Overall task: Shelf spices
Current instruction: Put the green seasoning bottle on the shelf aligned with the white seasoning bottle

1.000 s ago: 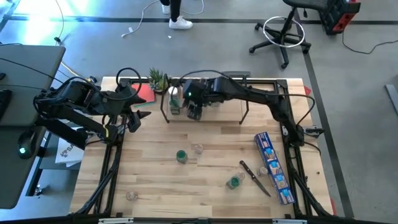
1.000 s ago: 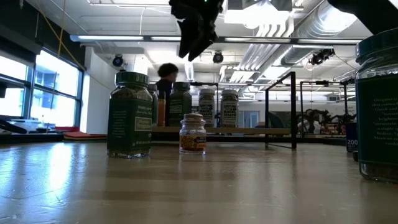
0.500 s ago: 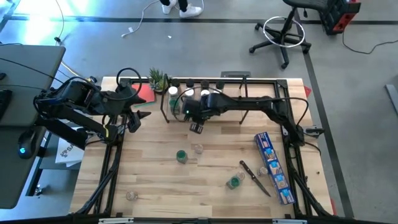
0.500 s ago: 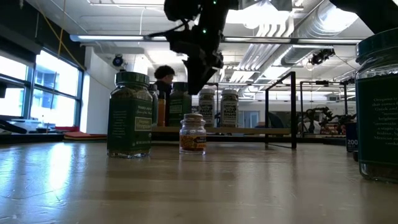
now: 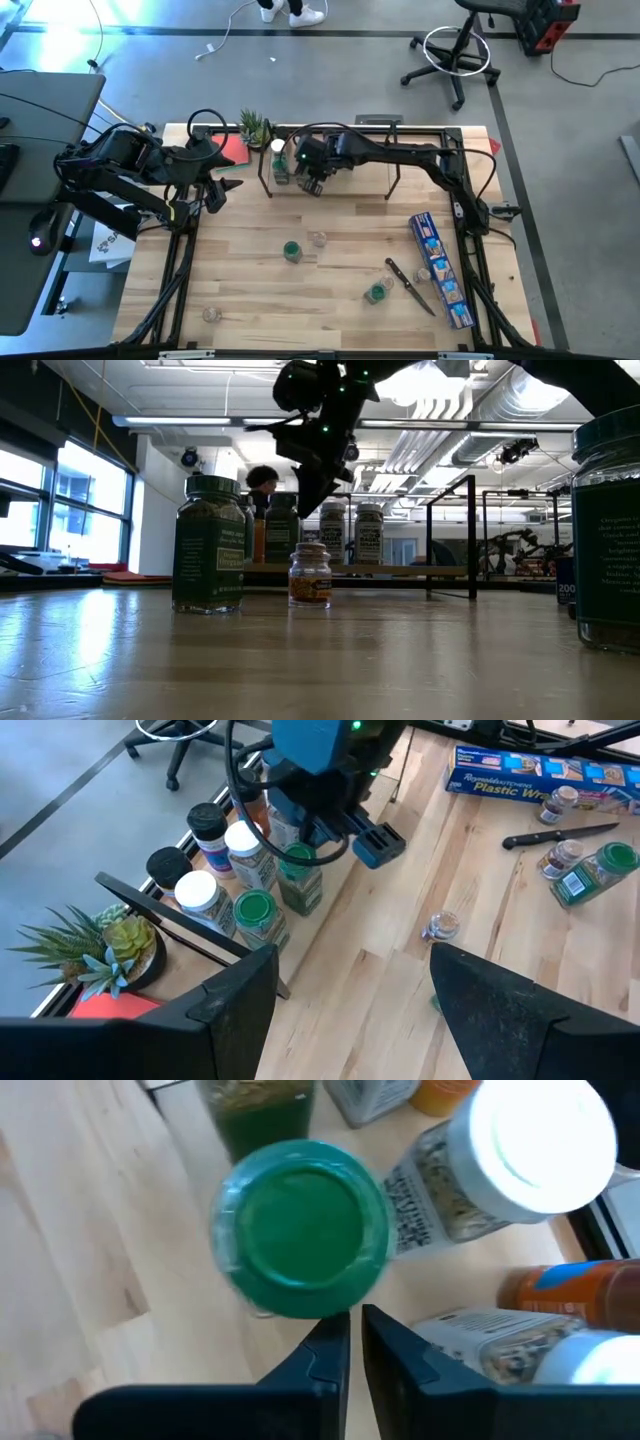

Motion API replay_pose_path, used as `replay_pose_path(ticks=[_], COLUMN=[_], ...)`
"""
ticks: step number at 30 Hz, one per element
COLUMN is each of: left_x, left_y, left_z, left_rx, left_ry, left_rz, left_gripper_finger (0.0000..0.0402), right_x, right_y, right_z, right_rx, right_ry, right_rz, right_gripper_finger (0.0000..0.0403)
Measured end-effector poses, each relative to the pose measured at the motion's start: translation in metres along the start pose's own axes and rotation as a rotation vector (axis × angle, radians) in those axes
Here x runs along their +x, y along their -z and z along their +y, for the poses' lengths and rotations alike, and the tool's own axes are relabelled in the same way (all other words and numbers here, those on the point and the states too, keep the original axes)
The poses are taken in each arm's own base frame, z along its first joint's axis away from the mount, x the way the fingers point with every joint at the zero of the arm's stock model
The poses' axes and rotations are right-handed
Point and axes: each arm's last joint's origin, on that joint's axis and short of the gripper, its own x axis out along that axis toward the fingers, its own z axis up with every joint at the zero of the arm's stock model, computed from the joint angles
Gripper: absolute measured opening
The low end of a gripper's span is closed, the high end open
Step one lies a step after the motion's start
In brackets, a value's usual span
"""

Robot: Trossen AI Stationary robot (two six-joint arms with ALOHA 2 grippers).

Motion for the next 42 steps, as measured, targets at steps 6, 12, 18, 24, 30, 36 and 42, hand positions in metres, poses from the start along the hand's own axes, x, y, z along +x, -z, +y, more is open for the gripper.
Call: replay_pose_path(ticks=[6, 12, 18, 24, 30, 36, 42], left_x=[0.000, 0.000, 0.000, 0.000, 0.000, 0.000, 0.000], left_y=[0.000, 0.000, -0.001, 0.000, 0.000, 0.000, 0.000], left_z=[0.000, 0.000, 0.000, 0.000, 0.000, 0.000, 0.000], left_rx=[-0.005, -0.012, -0.013, -0.013, -0.012, -0.012, -0.018], left_ry=[-0.003, -0.006, -0.006, -0.005, -0.006, -0.006, -0.006], left_rz=[-0.003, -0.006, -0.008, -0.008, -0.008, -0.007, -0.008], left_gripper_finger=[0.0257, 0.0257, 0.0257, 0.0257, 0.0257, 0.0257, 0.0257], right_x=[-0.023, -0.026, -0.023, -0.006, 0.001, 0.003, 0.004], right_y=[-0.010, 0.005, 0.003, 0.004, 0.004, 0.000, 0.000], right_z=[0.008, 0.022, 0.048, 0.054, 0.040, 0.028, 0.026], right_rx=[-0.028, -0.102, -0.171, -0.119, -0.051, -0.025, -0.009], right_ry=[-0.014, -0.014, -0.172, -0.188, -0.151, -0.130, -0.130], right_rz=[-0.029, 0.091, 0.008, -0.050, -0.048, -0.065, -0.062], right_gripper_finger=[0.0023, 0.0023, 0.0023, 0.0023, 0.0023, 0.0023, 0.0023])
